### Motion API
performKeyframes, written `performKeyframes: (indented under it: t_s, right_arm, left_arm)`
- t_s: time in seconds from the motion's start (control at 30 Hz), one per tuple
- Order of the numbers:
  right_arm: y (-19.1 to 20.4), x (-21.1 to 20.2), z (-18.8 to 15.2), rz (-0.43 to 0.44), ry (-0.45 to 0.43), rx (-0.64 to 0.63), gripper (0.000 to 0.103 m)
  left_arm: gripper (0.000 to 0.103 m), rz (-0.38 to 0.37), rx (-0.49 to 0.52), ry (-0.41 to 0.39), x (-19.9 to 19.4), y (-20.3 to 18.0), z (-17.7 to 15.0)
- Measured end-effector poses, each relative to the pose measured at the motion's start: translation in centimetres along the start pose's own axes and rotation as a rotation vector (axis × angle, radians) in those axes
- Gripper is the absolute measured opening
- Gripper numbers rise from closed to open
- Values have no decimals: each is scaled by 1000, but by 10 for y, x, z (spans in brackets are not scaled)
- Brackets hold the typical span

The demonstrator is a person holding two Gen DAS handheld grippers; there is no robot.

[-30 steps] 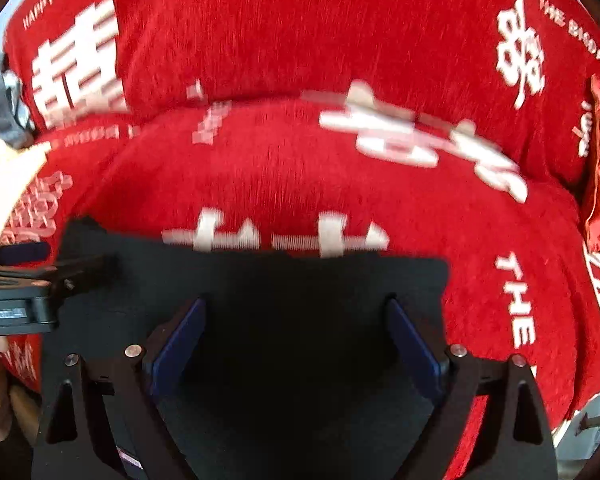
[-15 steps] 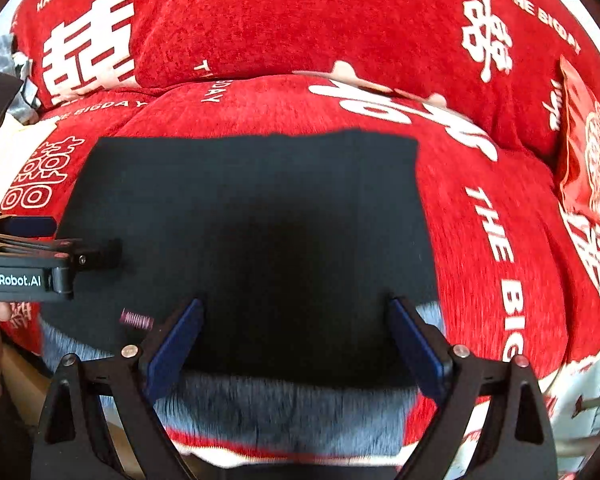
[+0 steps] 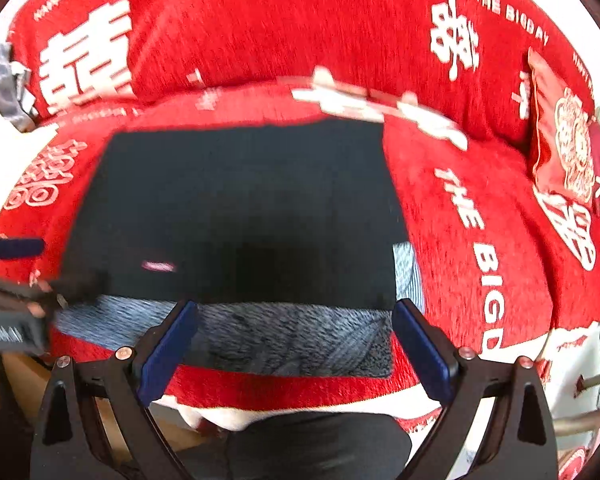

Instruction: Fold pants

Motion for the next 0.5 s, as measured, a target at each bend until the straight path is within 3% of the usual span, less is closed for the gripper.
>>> performKeyframes:
  t_s: [0.1, 0.2, 0.33, 0.4, 0.5]
  right_arm:
    - [12, 9, -3, 22, 19, -39, 98]
    - [15, 26, -14, 22, 76, -37, 98]
    - [10, 46, -32, 10, 152, -22, 103]
    - [8, 43, -34, 6, 144, -22, 103]
    - [1, 22, -27, 7, 90, -8, 103]
  left_arm:
    - [103, 11, -34, 47, 12, 8, -3]
    - [103, -27, -67, 84, 21, 13, -10]
    - [103, -5, -46, 150, 39, 14, -21]
    - [103, -6, -57, 136, 35, 14, -22]
    - [103, 19, -17, 48, 14, 9, -16]
Point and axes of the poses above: each gripper's, at about its wrist camera, not at the fingertips, and x roughly the way its jaws point, y to its left, z to its top, the point moved 5 cm from there along x, roughly the way its jaws point, and after that the axes turned 1 degree about z, right-handed, at the moved point
